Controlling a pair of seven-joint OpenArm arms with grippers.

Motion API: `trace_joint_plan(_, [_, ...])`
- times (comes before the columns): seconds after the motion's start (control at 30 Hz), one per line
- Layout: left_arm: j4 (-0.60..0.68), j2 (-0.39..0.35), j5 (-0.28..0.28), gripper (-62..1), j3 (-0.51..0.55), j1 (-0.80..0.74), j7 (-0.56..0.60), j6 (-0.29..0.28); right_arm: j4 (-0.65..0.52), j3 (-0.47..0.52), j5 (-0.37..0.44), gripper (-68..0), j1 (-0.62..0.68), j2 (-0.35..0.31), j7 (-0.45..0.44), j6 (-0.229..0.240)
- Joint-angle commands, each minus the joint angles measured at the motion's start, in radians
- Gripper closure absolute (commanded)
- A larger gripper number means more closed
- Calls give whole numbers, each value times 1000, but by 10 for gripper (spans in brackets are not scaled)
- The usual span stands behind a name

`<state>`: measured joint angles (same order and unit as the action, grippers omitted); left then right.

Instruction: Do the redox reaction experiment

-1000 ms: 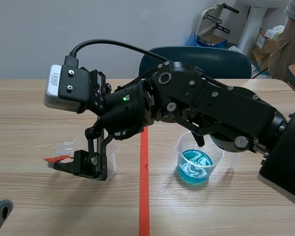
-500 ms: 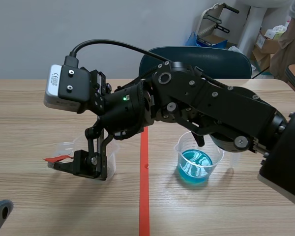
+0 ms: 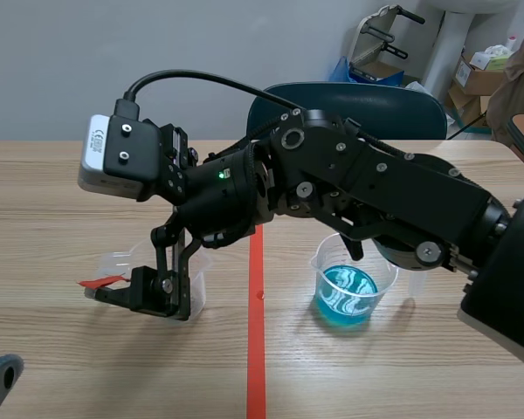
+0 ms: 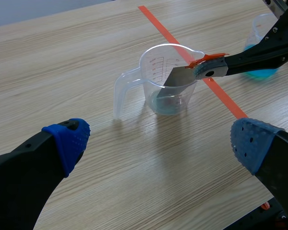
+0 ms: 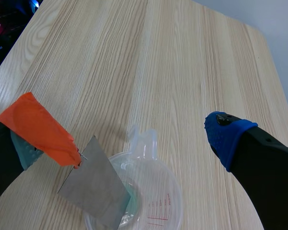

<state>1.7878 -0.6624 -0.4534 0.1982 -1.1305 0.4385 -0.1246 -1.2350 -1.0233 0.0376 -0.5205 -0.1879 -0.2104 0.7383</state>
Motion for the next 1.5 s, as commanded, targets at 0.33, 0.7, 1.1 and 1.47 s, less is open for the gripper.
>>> trace_joint_plan(0.33, [16, 3, -3, -623, 2, 3, 14, -1, -13, 8, 18, -679, -23, 11, -13, 7])
trace_joint_plan(0.7, [16, 3, -3, -623, 2, 3, 14, -1, -13, 8, 18, -679, -23, 10, -12, 7])
trace_joint_plan(1.1, [16, 3, -3, -623, 2, 3, 14, -1, -13, 8, 17, -679, -23, 11, -13, 7])
trace_joint_plan(1.47, [16, 3, -3, -623, 2, 3, 14, -1, -13, 8, 14, -679, -23, 11, -13, -13])
